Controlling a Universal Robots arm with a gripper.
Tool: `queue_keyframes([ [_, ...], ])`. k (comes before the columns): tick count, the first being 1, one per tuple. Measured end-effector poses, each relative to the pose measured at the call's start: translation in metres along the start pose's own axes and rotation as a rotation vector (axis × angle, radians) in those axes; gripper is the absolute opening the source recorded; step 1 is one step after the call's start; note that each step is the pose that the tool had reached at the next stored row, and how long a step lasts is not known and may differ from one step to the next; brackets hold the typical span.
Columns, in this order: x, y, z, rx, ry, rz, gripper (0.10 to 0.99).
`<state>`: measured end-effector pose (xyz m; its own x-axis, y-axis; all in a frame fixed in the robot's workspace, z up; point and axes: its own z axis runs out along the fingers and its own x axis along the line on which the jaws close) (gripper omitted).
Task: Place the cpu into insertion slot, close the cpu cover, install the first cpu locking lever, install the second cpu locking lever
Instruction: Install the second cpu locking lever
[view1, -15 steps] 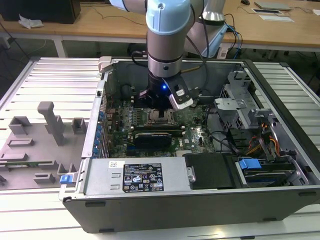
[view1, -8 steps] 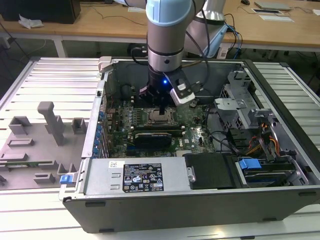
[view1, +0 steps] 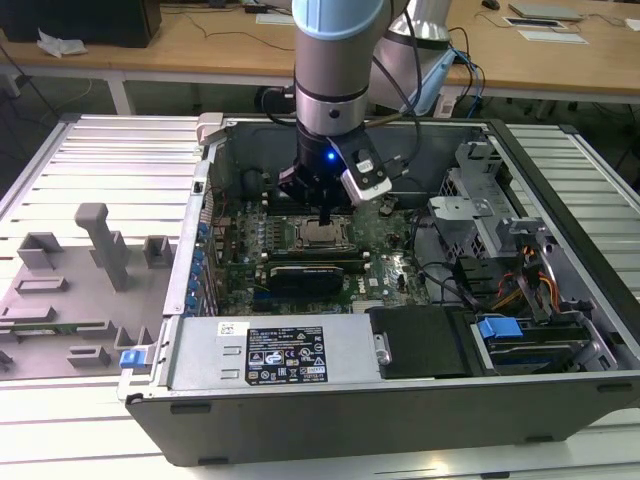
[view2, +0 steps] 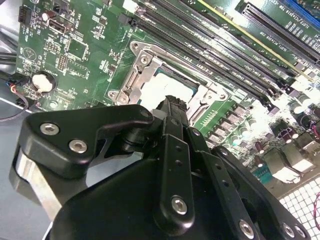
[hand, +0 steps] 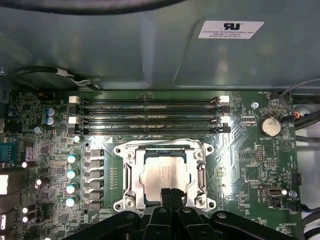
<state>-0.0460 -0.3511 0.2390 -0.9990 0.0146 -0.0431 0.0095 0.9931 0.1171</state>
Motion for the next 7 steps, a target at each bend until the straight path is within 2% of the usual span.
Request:
queue_keyframes([
  [7, 0.0, 0.0001, -0.0008, 0.002, 0.0, 0.0, 0.106],
])
